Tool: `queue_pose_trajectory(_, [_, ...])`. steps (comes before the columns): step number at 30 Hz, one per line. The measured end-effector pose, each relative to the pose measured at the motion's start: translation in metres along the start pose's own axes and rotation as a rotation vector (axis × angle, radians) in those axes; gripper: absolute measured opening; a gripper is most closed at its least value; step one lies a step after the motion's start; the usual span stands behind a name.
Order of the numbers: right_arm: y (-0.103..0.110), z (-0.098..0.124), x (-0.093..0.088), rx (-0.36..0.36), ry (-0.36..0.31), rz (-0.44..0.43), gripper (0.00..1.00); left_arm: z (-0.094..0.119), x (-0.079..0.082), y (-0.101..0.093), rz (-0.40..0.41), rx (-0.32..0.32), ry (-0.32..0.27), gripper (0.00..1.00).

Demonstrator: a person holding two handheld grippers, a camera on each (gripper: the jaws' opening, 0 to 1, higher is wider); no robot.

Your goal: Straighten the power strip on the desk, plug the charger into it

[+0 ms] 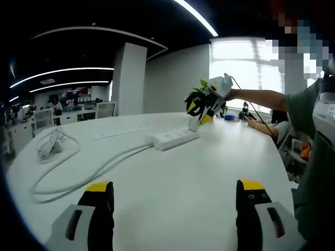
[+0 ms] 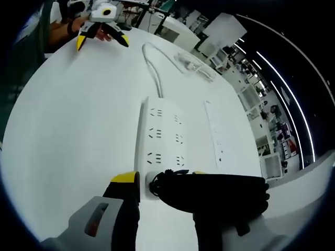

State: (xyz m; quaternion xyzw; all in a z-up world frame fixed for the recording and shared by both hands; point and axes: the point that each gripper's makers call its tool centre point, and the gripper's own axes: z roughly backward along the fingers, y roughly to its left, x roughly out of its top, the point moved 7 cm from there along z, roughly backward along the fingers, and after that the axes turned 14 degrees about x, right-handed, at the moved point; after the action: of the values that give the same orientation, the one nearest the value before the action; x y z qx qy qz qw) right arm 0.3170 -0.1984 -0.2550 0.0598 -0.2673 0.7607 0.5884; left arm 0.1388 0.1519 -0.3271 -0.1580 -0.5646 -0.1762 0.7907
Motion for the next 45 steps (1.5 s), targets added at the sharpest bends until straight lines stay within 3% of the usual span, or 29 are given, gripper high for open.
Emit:
queue_pose_trajectory(7, [0.002, -0.002, 0.003, 0.006, 0.067, 0.059, 0.33, 0.001, -0.001, 0.001, 0.005, 0.002, -0.001, 0.99])
queue_pose_trajectory(19, [0.007, -0.005, 0.004, 0.025, 0.113, 0.099, 0.25, 0.001, -0.002, 0.001, 0.005, 0.004, -0.002, 0.99])
queue_pose_trajectory(45, [0.003, -0.007, 0.011, 0.093, 0.193, 0.032, 0.2, 0.004, -0.004, 0.001, 0.002, 0.011, 0.0, 0.99])
